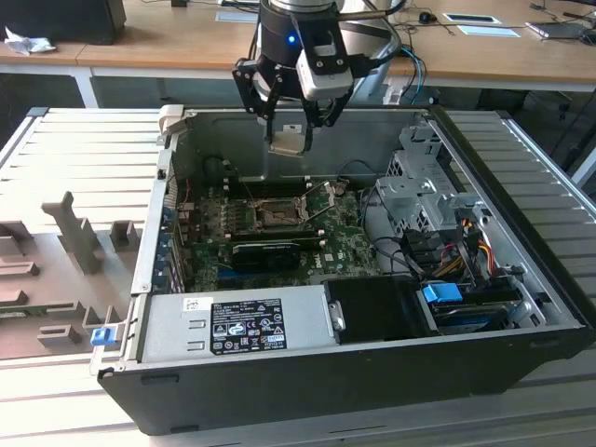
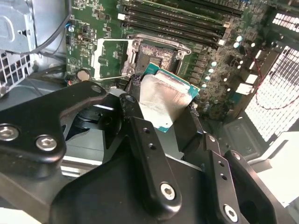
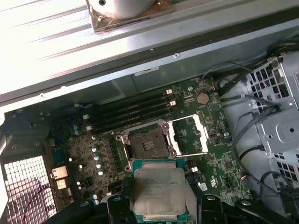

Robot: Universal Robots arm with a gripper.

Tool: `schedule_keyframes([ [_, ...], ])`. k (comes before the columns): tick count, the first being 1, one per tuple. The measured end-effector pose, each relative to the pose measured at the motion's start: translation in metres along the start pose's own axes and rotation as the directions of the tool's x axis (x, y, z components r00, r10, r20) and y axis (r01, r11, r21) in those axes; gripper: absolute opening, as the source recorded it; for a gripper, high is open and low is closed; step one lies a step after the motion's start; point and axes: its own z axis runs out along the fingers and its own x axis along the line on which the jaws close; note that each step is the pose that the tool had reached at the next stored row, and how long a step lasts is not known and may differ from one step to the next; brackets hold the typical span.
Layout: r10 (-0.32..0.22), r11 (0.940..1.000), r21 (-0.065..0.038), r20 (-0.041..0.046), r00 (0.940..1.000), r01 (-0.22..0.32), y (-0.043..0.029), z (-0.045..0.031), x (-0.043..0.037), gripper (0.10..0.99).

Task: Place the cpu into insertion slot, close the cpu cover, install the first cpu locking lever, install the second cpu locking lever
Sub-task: 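Place the cpu into insertion slot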

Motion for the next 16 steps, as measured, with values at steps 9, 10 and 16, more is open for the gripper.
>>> schedule_keyframes([
  [9, 0.088, 0.9961, -0.002, 0.0077, 0.9961, -0.088, 0.0, 0.0006, 0.0, 0.529],
  [10, 0.096, 0.9954, -0.003, 0.0084, 0.9954, -0.096, 0.0, 0.0008, 0.0, 0.529],
  [16, 0.121, 0.9927, -0.003, 0.0105, 0.9926, -0.121, -0.0002, 0.0023, 0.0, 0.529],
])
